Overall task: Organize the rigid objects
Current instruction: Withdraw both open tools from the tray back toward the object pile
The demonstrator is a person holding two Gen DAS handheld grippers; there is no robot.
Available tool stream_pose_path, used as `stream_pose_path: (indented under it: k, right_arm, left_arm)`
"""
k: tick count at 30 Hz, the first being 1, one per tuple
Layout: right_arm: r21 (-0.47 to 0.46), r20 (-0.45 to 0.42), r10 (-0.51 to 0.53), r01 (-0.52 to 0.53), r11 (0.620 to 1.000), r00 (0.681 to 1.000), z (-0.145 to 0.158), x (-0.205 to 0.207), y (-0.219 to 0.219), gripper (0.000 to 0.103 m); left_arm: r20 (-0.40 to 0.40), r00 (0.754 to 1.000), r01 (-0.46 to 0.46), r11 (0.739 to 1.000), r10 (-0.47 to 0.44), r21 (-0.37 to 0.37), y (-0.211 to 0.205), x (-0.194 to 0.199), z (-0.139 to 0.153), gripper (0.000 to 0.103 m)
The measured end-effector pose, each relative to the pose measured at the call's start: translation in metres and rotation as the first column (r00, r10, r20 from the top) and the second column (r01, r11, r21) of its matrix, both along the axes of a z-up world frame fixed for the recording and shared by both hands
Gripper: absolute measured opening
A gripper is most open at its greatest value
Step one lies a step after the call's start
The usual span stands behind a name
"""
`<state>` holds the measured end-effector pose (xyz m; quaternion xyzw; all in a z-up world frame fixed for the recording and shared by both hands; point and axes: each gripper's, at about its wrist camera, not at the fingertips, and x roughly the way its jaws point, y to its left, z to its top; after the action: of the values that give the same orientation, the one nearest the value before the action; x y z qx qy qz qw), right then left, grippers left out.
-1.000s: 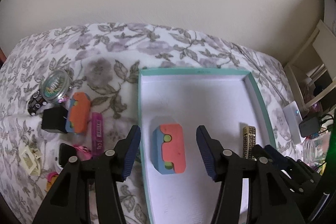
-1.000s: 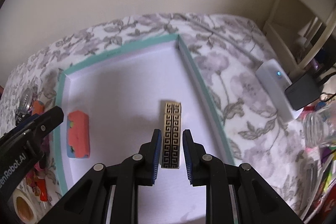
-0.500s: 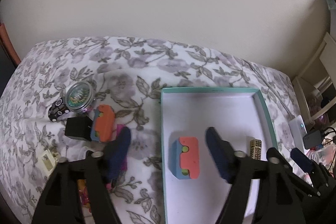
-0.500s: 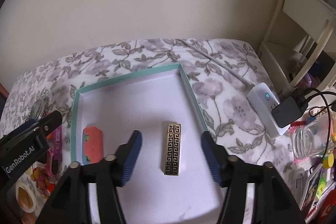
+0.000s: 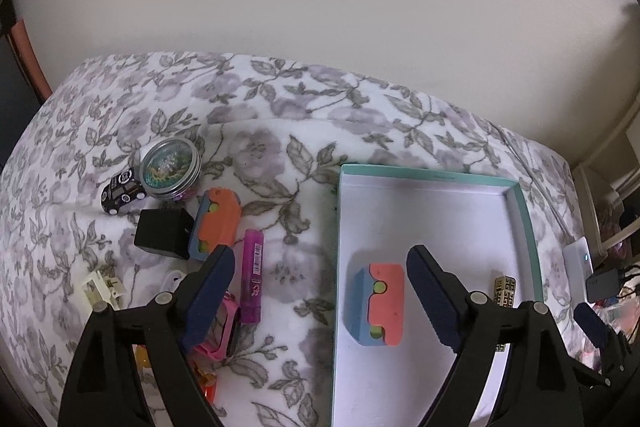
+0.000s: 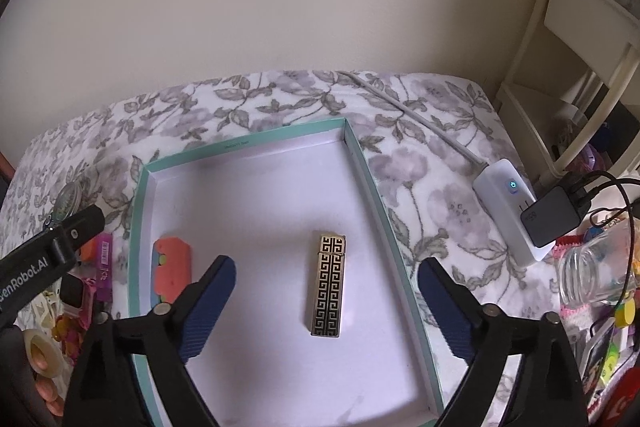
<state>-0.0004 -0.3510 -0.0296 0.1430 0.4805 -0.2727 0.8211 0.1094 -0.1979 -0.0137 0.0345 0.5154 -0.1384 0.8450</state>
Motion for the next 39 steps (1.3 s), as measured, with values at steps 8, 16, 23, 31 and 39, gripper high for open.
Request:
stream_pose_path:
  k: [8, 16, 23, 31, 39]
  right_arm:
    - [-0.01, 0.025, -0.004, 0.004, 1.0, 1.0, 0.004, 0.001, 0.001, 0.103]
    - [0.0, 0.008, 0.007, -0.007, 1.0, 1.0, 0.008, 0.006, 0.01, 0.103]
    - [0.008, 0.098, 0.057, -0.058, 0.998, 0.994, 0.034, 0.007, 0.037, 0.103]
    - [-0.042, 0.139, 0.168, -0.164, 0.986, 0.976, 0.061, 0.01, 0.082, 0.103]
    - [0.015, 0.157, 0.265, -0.271, 0.963, 0.951, 0.069, 0.022, 0.124, 0.103]
  left_arm:
    - [-0.009, 0.999, -0.048, 0.999, 0.048, -0.022, 0.011, 0.005, 0.0, 0.098]
    - [0.024, 0.997, -0.069, 0.997, 0.071, -0.046, 0.022, 0.003, 0.017, 0.098]
    - [0.008, 0.994, -0.106, 0.985, 0.108, -0.133, 0.048, -0.005, 0.045, 0.099]
    - [0.012, 0.977, -0.209, 0.961, 0.215, -0.18, 0.105, -0.016, 0.066, 0.099]
    - [0.07, 0.955, -0.288, 0.957, 0.288, -0.006, 0.159, -0.024, 0.07, 0.099]
